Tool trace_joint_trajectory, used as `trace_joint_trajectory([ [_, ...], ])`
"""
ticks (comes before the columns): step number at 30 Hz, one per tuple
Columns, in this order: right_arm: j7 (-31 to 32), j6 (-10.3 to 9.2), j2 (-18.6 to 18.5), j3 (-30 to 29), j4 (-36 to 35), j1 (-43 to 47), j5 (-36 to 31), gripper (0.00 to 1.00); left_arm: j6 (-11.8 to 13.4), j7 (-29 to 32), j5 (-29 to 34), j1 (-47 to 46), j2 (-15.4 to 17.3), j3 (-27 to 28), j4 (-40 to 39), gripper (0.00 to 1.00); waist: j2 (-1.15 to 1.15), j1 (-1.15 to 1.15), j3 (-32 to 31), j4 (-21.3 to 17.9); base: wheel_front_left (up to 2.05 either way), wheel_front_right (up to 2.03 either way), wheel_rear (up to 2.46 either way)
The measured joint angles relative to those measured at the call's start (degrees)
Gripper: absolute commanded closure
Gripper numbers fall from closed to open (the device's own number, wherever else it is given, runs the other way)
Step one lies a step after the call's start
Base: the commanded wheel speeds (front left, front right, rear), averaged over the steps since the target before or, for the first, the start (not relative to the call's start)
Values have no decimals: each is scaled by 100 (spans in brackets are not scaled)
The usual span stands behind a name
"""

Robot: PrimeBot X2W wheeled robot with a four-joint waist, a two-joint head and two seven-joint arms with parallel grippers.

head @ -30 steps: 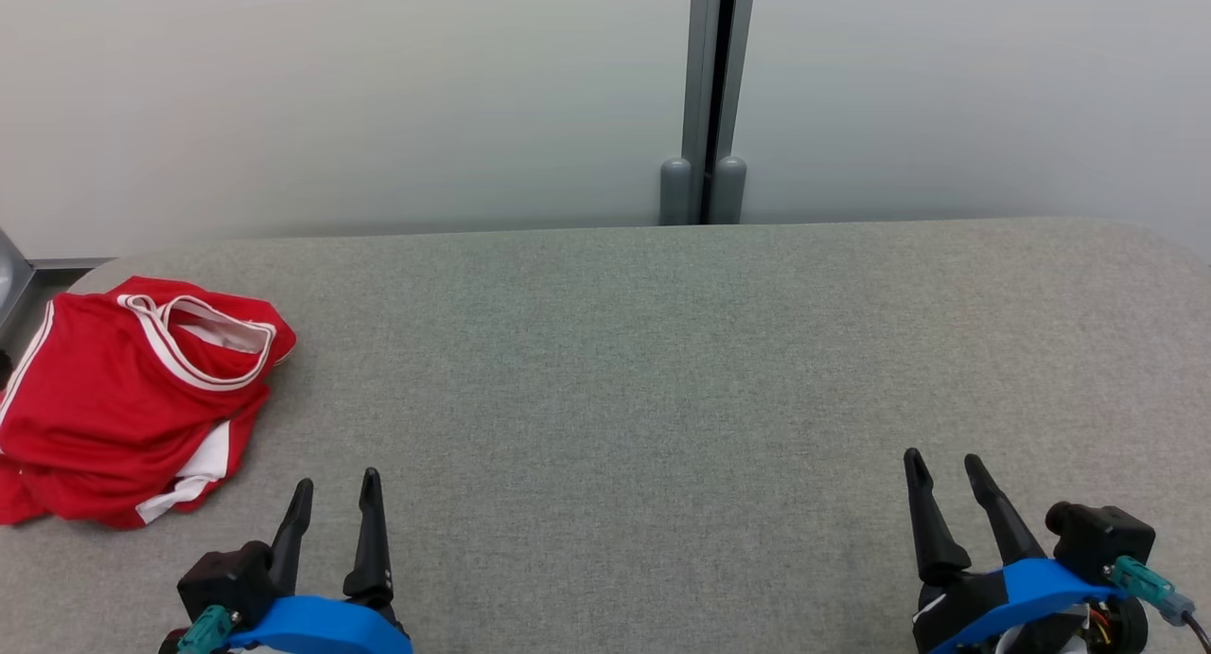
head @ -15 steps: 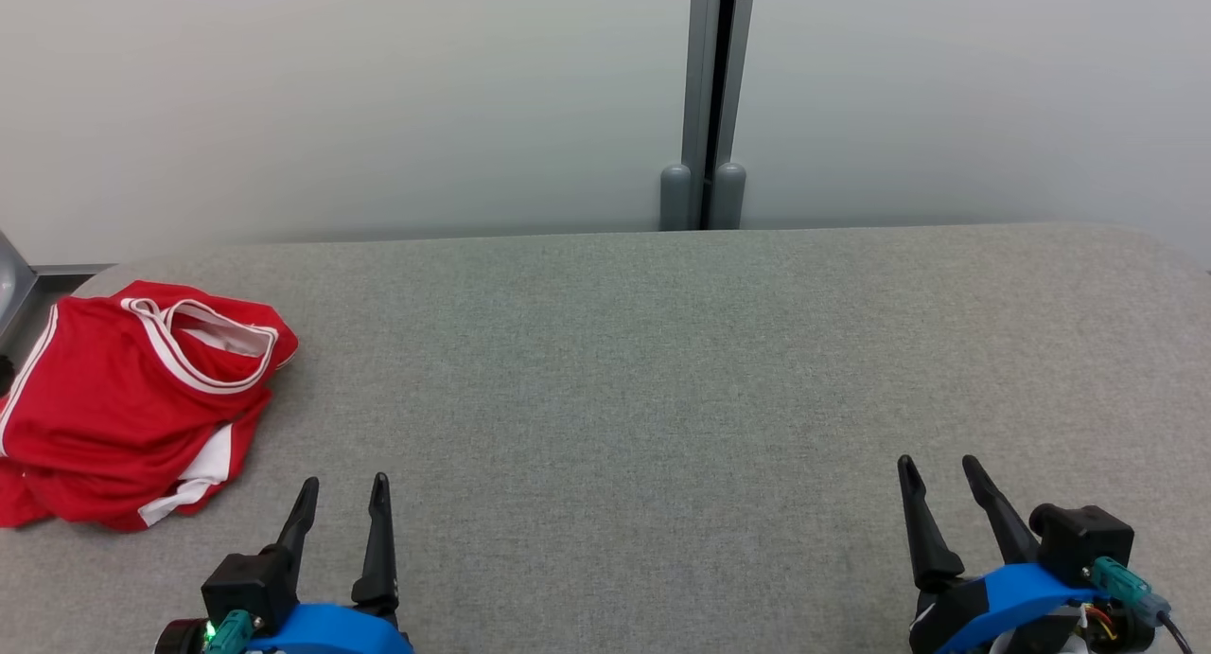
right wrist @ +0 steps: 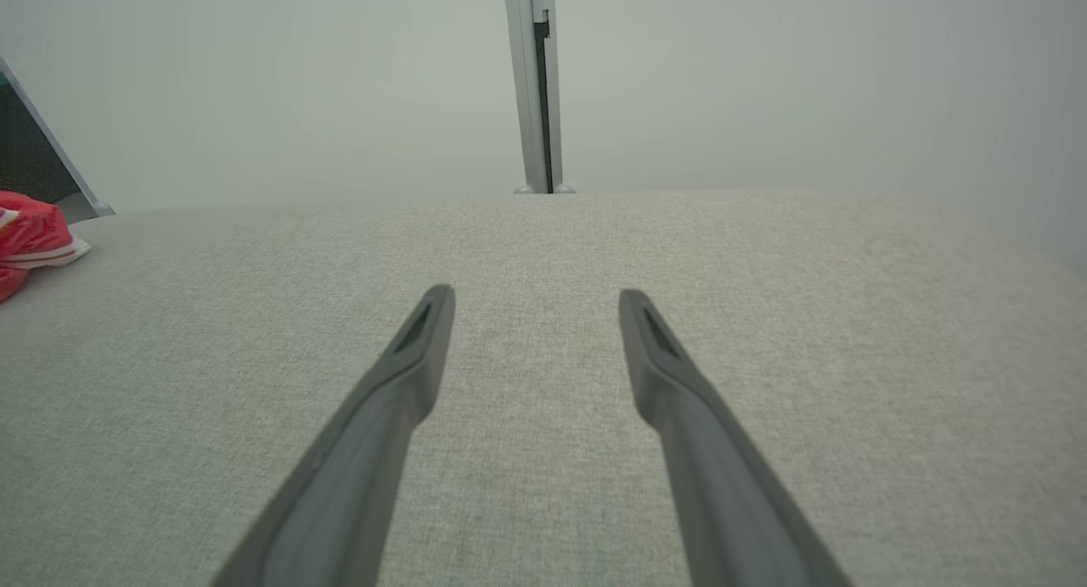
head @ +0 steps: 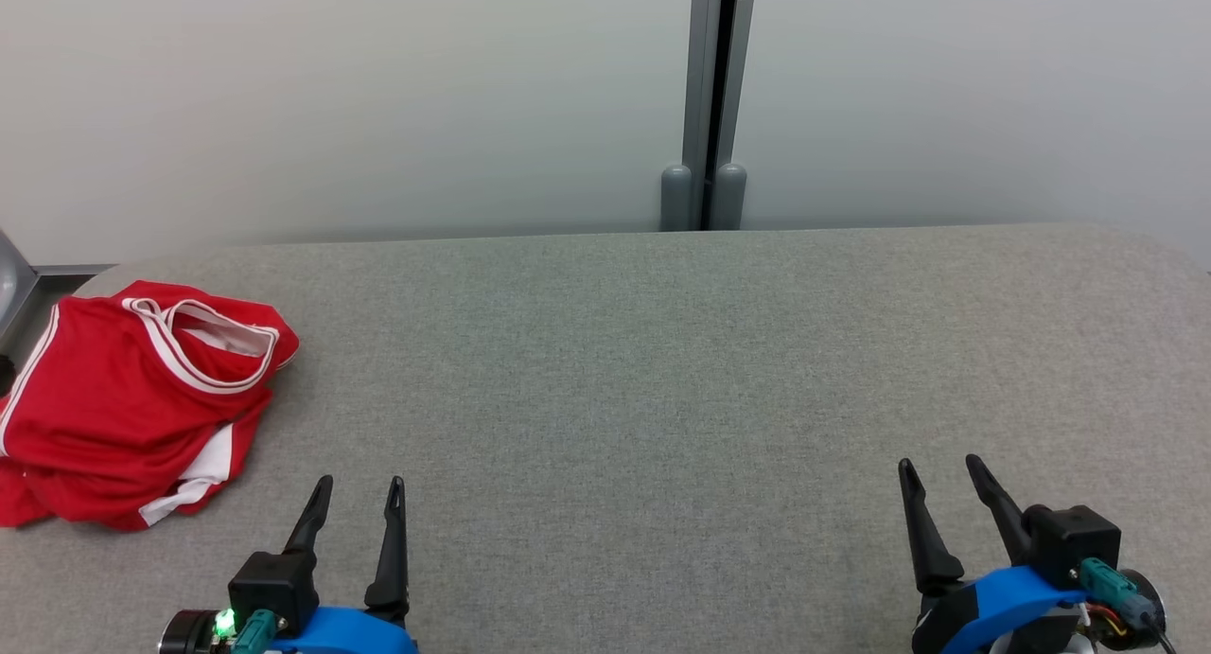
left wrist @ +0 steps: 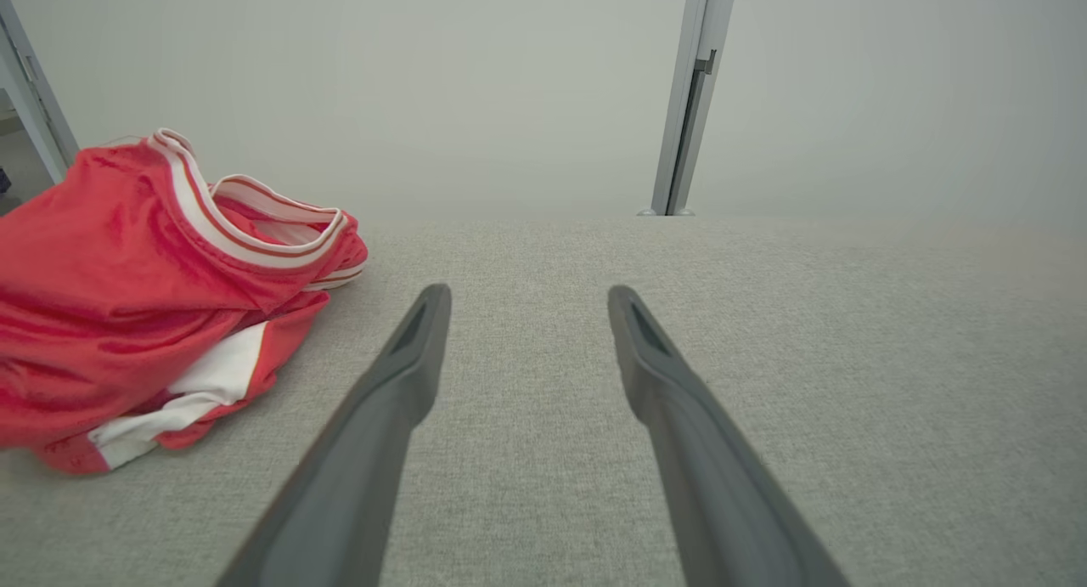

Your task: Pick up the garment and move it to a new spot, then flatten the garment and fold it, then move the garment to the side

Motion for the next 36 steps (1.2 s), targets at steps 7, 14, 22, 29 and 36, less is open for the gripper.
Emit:
trace_joint_trajectory([
  [7,-66,0,-1,2,-5,1,-258,0,69,1,171,8,23,-24,-45,0,0,0,16,-23,0,0,0],
  [14,-92,0,-2,-5,-4,0,-341,0,94,0,160,10,25,-34,-68,0,0,0,27,-45,0,0,0],
  [22,-105,0,-8,-51,11,5,-339,0,134,29,140,10,38,-118,-67,0,0,0,2,47,0,0,0],
  [29,-98,0,-10,-134,-19,34,-374,0,209,19,141,13,77,-131,-83,0,0,0,-91,567,0,0,0],
  [36,-122,1,-9,-75,3,53,-315,0,271,31,102,86,243,-30,-174,0,0,0,-135,1350,0,0,0],
])
